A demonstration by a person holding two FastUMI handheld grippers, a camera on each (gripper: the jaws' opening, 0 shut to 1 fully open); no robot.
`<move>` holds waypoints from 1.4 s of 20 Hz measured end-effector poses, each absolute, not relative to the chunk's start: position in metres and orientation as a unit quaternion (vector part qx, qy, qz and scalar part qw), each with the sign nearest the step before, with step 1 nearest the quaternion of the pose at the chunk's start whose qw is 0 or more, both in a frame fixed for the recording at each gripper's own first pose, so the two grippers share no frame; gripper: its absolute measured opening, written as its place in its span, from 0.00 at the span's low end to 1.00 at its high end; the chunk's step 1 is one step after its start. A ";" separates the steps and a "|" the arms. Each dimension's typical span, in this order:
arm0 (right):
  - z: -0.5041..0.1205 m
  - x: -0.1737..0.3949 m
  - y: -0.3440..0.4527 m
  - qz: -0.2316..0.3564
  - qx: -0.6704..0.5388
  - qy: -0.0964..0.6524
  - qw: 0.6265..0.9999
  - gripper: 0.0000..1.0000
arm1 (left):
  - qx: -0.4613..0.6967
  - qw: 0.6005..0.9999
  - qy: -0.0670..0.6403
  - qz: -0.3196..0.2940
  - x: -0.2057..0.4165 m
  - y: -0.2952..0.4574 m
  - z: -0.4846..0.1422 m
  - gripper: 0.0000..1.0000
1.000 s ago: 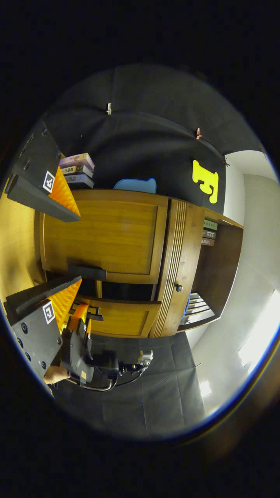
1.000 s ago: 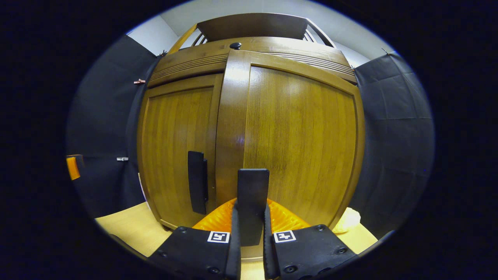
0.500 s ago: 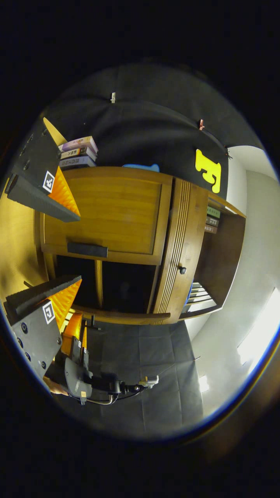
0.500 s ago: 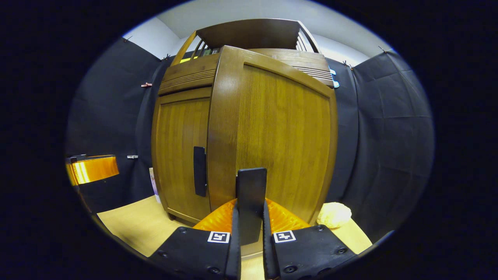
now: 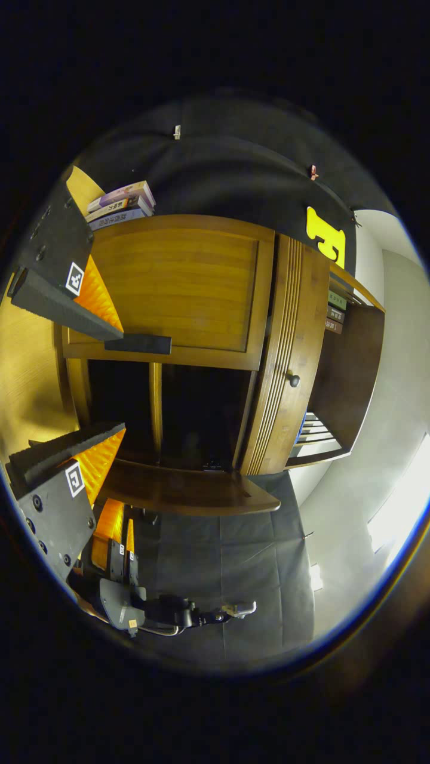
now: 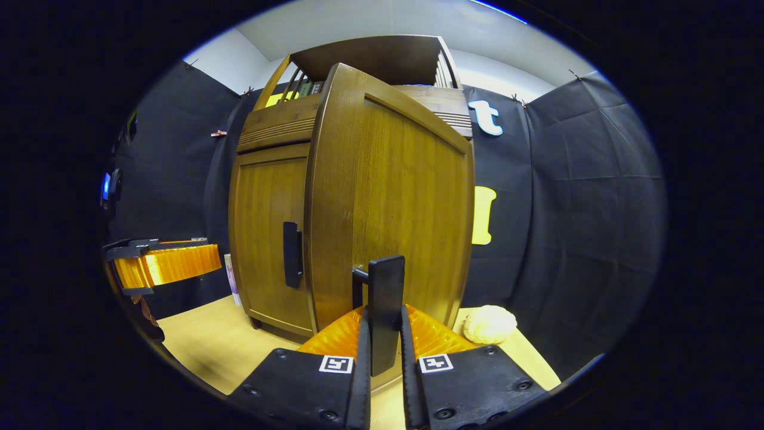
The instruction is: Open the right door of the double-door shoe cabinet with the right hand, and open the left door with the left hand.
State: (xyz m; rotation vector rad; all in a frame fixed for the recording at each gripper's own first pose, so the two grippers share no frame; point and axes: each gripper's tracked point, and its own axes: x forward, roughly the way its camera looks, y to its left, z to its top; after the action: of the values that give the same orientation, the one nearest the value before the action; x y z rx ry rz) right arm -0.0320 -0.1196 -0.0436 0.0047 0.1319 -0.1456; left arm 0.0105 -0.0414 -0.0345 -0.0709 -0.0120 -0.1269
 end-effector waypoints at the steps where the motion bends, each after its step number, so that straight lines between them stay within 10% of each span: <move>1: -0.044 -0.038 -0.125 -0.078 0.001 0.067 0.995 0.25 | -0.036 0.997 -0.006 -0.066 0.012 -0.046 -0.035 0.86; 28: -0.022 -0.140 -0.273 -0.221 -0.005 0.047 0.974 0.10 | -0.028 0.996 -0.003 -0.082 0.037 -0.104 -0.043 0.85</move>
State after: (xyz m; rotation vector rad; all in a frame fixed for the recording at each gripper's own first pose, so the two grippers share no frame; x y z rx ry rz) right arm -0.1404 -0.2727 -0.0222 -0.0098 0.0945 -0.4459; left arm 0.0371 -0.1043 -0.0426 -0.0563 -0.0057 -0.1635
